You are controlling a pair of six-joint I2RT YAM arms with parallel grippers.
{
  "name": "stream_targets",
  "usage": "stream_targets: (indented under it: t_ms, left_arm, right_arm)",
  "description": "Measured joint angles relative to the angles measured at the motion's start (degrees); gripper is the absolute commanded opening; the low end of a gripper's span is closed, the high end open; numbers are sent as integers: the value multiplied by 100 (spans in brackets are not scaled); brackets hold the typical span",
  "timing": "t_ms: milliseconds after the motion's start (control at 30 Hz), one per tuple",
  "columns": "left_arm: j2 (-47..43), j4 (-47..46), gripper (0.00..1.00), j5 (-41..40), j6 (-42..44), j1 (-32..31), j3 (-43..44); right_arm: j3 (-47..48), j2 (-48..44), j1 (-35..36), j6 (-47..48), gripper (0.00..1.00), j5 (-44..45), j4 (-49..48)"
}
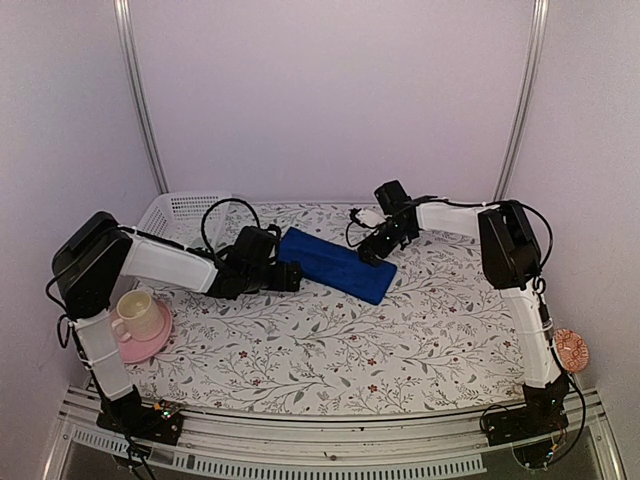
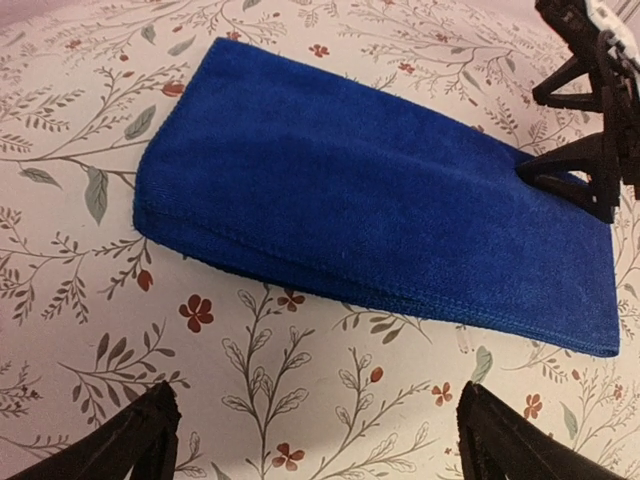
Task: Roll the towels
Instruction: Rotate the towel at the center of the board.
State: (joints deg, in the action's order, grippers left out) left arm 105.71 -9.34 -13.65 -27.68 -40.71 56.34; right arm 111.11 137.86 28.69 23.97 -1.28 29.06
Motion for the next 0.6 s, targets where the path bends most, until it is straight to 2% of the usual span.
stream_targets:
  t_ms: [367,500,600]
  left_arm:
    - [0,-22,97,-92,-28,-96,-2]
    - [0,-28,97,-87,-33,-103,-4]
    - [0,-70,97,-79,-48,-105,-9]
  right_arm:
    - [-131,9,-107,-238,99,328,-219]
    - [-625,-254,-328,-424,99,328,-411]
    - [-1386,-765,-612,-507,99,378,-448]
